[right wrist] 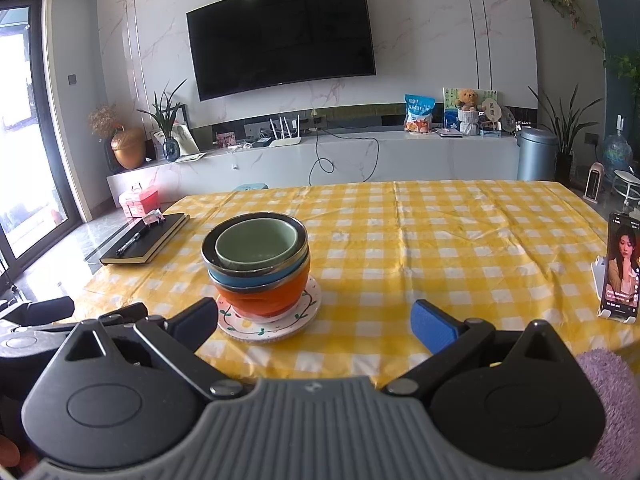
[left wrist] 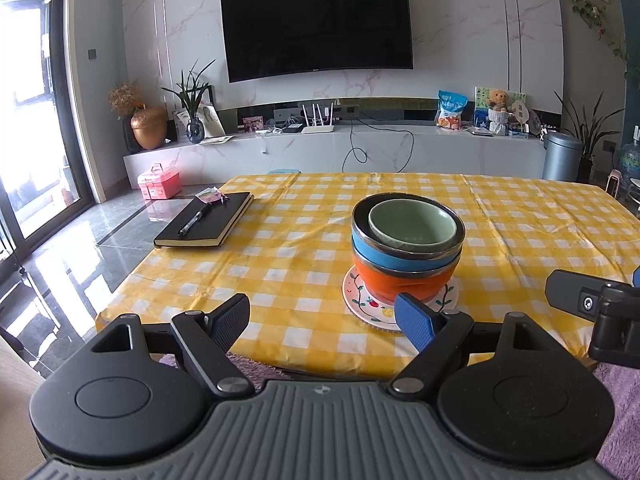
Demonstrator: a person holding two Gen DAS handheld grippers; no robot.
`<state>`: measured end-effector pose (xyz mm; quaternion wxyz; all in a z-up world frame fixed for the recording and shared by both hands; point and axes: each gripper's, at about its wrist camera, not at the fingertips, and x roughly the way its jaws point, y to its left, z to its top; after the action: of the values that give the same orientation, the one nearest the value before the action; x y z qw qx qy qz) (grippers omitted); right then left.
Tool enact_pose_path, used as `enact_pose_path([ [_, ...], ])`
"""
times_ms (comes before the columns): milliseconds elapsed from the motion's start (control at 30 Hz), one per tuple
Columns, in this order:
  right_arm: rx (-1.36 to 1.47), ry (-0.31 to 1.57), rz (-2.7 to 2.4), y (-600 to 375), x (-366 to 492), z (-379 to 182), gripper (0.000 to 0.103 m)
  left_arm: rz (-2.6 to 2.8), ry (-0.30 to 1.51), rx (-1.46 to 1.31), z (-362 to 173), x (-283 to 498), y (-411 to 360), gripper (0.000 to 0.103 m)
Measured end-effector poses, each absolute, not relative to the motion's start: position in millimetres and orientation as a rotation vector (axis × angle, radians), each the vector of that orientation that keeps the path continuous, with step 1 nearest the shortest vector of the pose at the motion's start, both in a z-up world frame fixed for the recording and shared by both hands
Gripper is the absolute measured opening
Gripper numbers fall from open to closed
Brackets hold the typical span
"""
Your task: Organize plates and bowls
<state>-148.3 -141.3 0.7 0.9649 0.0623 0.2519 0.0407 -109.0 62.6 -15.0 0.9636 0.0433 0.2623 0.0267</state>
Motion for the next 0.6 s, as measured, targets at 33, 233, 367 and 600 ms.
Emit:
enact_pose_path([
  [33,0.126,0.51,0.082,-141.4,-148.3,0.6,0.1,0.054,0.531,0.088,-14.8,-109.1,62.3,0.096],
  [233,0.129,0.511,0.085,-141.5,-148.0,-0.4,0.1,0.056,0.532,0.087,-15.1,-109.2,62.6,0.096],
  [367,0.133,0.516,0.086,-140.3,-147.0,-3.5,0.1,0.056,0.531,0.087,-14.7,-109.4,62.9,0.096],
  [600,0.136,0.521,0.084,-139.4,-146.6,-5.5,0.1,0.058,0.531,0.087,-14.8,-109.7,62.7,0.096],
])
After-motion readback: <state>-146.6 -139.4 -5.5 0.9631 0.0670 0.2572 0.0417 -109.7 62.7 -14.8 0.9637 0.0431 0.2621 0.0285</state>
